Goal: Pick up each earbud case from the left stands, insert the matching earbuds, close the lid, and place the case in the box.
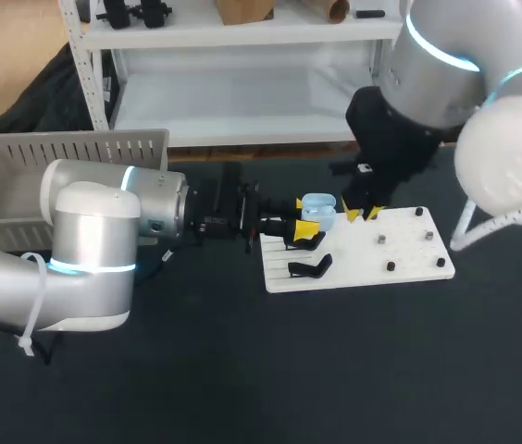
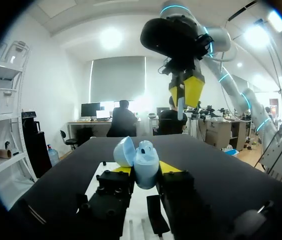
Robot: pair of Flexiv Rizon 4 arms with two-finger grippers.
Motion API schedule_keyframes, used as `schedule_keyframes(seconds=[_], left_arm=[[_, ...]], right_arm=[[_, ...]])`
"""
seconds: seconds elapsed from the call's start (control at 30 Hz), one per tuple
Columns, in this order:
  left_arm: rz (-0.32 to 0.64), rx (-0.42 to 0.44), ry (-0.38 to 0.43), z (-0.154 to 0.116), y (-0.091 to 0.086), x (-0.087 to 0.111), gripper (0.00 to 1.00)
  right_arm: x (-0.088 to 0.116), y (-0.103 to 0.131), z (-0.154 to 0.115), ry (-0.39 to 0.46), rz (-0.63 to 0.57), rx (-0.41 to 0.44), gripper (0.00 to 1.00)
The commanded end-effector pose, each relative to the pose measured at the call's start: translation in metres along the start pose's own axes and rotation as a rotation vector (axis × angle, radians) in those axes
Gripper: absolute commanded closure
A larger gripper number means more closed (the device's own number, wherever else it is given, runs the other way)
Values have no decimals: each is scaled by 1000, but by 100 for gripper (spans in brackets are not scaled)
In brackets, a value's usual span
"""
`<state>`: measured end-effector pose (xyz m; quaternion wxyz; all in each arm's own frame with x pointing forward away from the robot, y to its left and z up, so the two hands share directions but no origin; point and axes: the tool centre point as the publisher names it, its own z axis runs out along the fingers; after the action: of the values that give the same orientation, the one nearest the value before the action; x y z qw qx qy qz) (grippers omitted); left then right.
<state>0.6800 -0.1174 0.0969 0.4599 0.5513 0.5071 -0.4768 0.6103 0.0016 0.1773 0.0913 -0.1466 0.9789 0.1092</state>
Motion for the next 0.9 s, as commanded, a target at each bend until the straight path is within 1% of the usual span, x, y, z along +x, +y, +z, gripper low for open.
schedule_keyframes(seconds=[0.03,0.13,0.2,0.23,0.33,0.57,0.7,0.9], left_arm=[[0,-2,3,1,0,0,100],[0,-2,3,1,0,0,100],[0,-2,3,1,0,0,100],[0,-2,3,1,0,0,100],[0,-2,3,1,0,0,100],[0,-2,3,1,0,0,100],[0,-2,3,1,0,0,100],[0,-2,3,1,0,0,100]], right_arm=[[-1,0,-1,8,0,0,100],[-1,0,-1,8,0,0,100],[-6,3,-3,3,-26,-21,100],[-8,6,-5,-5,-43,-4,100],[-14,15,-5,0,-86,9,100],[-26,33,5,43,-165,49,100],[-31,36,9,63,-177,60,100],[-36,35,13,70,-168,63,100]])
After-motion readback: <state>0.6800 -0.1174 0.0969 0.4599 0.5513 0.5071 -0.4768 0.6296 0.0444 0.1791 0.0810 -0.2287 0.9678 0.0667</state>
